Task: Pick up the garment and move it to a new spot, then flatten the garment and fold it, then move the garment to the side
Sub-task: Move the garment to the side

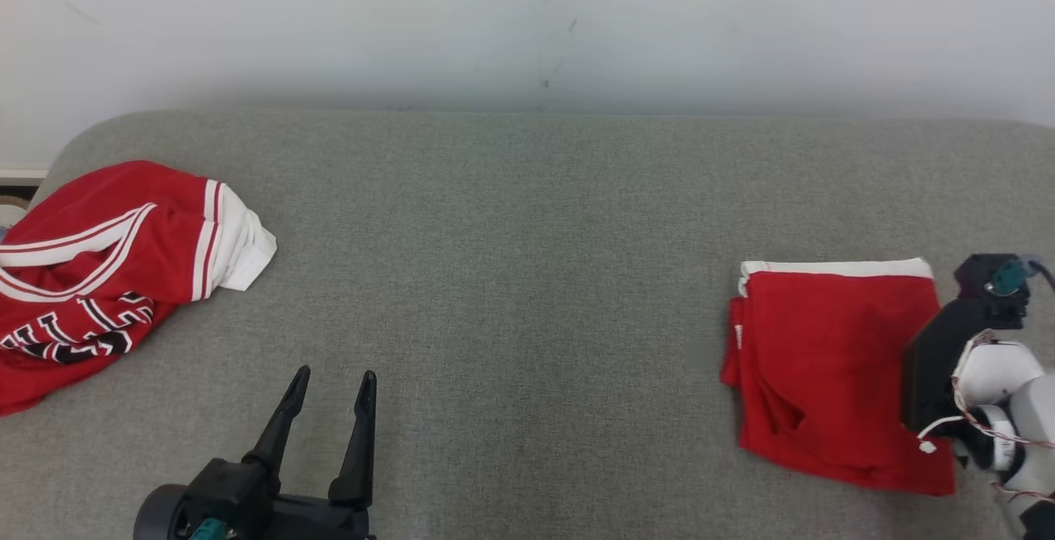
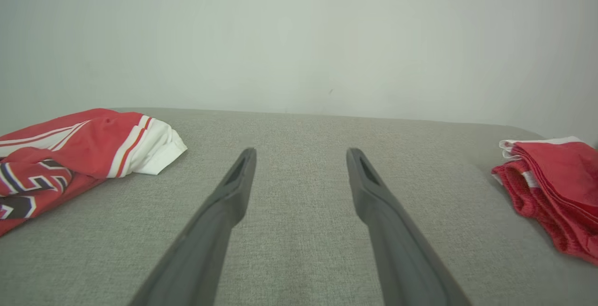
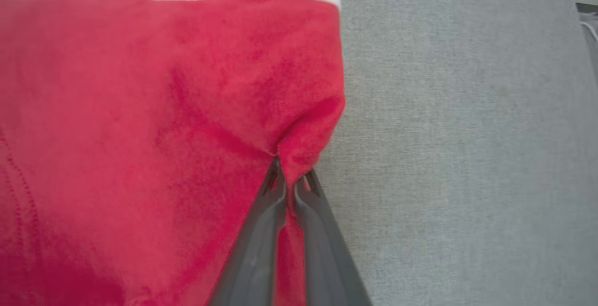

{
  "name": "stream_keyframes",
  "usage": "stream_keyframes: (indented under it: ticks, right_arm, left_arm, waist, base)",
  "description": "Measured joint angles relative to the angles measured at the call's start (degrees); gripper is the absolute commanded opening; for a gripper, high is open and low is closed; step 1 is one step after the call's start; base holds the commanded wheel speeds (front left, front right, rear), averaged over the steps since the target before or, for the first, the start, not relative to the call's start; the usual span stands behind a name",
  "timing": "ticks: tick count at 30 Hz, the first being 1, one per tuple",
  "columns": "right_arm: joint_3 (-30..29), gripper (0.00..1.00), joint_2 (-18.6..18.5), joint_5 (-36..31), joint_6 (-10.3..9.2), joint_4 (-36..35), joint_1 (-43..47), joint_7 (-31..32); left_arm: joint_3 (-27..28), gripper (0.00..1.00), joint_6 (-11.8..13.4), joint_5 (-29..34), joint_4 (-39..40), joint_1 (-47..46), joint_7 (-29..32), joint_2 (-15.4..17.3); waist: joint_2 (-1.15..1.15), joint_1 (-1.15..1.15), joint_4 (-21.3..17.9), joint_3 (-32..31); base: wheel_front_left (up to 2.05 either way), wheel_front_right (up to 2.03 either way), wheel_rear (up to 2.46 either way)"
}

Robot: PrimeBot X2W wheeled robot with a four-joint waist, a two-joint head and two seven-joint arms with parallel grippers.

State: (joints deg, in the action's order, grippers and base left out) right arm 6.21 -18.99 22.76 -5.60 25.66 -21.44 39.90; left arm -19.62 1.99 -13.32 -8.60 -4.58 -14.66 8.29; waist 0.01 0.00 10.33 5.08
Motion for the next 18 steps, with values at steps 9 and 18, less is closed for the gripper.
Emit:
stream_keyframes:
  ticks: [9, 18]
  right_arm:
    - [-2.64, 0.0, -7.0, -2.5, -0.27, -2.57, -0.19, 0.47]
    - [-4.49, 0.0, -13.7, -6.38, -0.53, -5.57, -0.24, -0.08]
  left_arm:
    - [0.02, 1.0, -0.04, 0.0, 1.31, 0.79, 0.0, 0.69]
    - [-0.81, 1.0, -0.53, 0.02, 2.08, 0.36, 0.0, 0.69]
  waist:
    - [0.0, 0.0, -2.1, 0.86]
    - [0.0, 0.0, -1.99, 3.38]
  base:
    - [0.0, 0.0, 0.0]
    - [0.0, 0.0, 0.0]
